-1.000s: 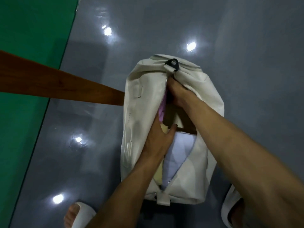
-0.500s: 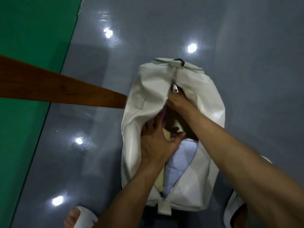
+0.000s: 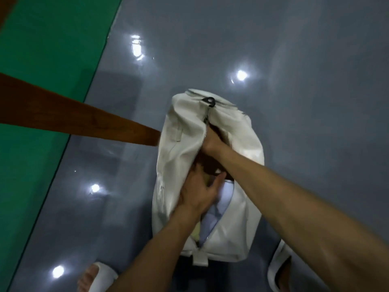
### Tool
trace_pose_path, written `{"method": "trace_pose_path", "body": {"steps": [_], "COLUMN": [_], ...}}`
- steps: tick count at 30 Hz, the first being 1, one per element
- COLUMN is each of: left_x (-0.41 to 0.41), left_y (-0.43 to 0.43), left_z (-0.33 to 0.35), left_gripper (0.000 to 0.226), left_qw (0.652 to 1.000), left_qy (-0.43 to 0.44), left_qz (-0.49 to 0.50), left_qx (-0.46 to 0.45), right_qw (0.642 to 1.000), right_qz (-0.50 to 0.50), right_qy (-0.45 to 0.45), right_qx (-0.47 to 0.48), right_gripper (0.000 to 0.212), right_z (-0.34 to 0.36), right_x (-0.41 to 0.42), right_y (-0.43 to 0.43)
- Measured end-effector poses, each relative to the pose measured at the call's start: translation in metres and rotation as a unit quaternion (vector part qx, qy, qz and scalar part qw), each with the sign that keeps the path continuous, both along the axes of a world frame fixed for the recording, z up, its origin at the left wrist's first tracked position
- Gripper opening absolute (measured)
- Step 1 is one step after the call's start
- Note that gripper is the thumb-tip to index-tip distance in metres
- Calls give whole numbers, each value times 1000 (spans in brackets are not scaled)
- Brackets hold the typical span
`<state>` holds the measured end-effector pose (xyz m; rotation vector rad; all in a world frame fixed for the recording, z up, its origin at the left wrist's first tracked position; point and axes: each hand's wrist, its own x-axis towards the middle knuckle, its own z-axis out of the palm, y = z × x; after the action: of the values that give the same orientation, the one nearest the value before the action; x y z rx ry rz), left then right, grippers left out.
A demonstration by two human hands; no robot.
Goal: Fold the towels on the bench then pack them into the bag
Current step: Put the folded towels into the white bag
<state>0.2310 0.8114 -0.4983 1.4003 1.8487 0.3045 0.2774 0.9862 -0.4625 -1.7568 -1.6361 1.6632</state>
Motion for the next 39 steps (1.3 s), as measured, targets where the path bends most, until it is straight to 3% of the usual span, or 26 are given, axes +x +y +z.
{"method": "trace_pose_path", "body": {"steps": [1,2,3,4,5,7,12,13,19,23,29,32,35,39], "left_x": [6,6,14,23,33,35,24,12,-62,-103,-169,-207,-246,-281], "left_y": [1,8,-2,-9,1,-14,-23,-28,-60,-86,-131,-139,-120,-74], "left_z": [-21,-9,16,51,89,147,191,206,302,361,432,457,474,499], "left_gripper": [84,75,69,68,75,91,97,96,101,105,102,105,110,95], "left_qw": [985,967,972,991,984,988,981,976,961,951,915,900,863,710], "left_qy": [152,203,206,115,148,88,109,134,224,256,279,196,-3,-360], "left_qz": [76,114,68,2,37,-51,-2,-18,-17,10,136,277,441,578], "left_qx": [9,107,87,72,88,119,161,171,160,176,256,273,246,177], "right_qw": [1000,1000,999,999,999,999,992,989,963,939,904,916,955,968], "right_qz": [11,12,23,31,44,43,88,88,160,188,230,217,128,23], "right_qy": [-10,-25,-30,-29,-22,-15,-36,-56,-105,-82,-39,15,136,240], "right_qx": [12,11,-18,-23,-23,-8,84,107,188,277,358,337,231,66], "right_gripper": [75,85,91,93,88,72,40,42,109,102,115,100,67,94], "right_z": [4,16,30,39,57,88,168,180,254,310,383,413,441,454], "right_x": [4,9,15,25,32,45,58,56,48,25,-41,-82,-126,-183], "right_y": [-9,-23,-37,-48,-57,-69,-102,-106,-128,-151,-178,-183,-176,-130]}}
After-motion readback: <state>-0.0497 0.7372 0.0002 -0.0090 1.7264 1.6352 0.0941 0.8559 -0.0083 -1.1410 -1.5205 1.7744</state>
